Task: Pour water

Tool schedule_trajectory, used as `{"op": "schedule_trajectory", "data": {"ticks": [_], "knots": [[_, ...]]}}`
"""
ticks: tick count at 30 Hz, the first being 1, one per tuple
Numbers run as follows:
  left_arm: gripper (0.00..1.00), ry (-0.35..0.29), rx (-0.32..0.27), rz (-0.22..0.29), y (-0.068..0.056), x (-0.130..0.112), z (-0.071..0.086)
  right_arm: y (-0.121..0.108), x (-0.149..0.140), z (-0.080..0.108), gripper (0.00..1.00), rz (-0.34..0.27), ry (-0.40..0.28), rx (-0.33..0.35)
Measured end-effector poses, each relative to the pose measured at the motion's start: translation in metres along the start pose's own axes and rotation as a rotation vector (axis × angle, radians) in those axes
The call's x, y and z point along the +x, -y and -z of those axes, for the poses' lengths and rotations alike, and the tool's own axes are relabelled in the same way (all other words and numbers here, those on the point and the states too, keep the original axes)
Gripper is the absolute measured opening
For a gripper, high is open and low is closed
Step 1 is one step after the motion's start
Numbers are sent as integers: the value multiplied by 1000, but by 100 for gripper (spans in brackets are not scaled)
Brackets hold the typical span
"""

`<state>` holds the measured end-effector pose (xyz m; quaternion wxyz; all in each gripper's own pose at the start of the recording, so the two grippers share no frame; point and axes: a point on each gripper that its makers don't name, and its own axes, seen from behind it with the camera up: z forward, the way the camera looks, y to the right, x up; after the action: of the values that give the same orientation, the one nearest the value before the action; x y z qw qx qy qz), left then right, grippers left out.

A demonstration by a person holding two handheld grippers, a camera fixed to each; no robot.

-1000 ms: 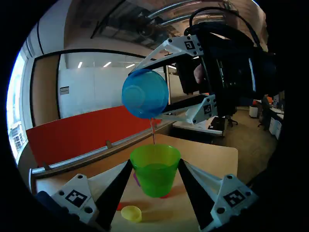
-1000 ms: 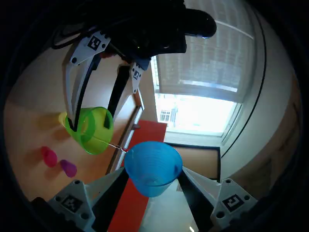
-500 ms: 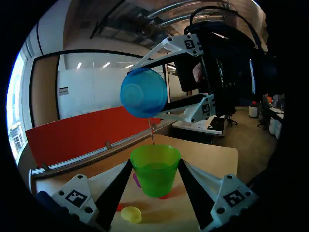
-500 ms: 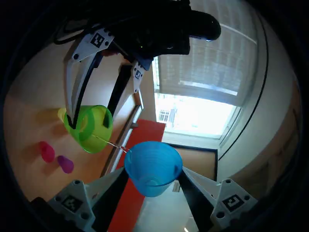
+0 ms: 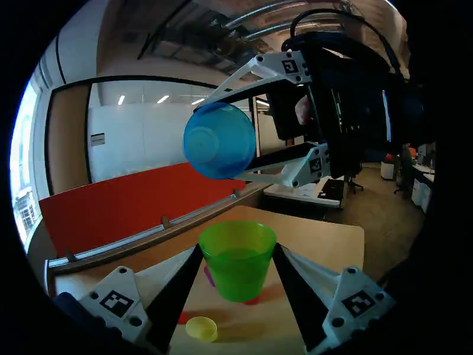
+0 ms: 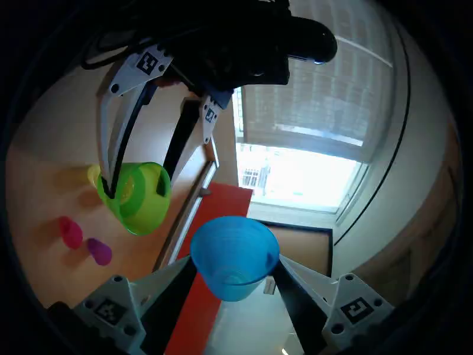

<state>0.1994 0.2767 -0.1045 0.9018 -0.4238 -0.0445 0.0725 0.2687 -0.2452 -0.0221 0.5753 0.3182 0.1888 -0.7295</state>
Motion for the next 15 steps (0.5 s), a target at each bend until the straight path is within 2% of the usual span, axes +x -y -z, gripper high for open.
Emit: {"op": "schedule_trajectory", "data": {"ticks": [6,15], "knots": [[86,2,3,3,1,-1,0,2,-3,-3,89,-44,-2,4],[86,9,12,14,5,-5,1,7,-9,-7,89,-206,-17,13]]}}
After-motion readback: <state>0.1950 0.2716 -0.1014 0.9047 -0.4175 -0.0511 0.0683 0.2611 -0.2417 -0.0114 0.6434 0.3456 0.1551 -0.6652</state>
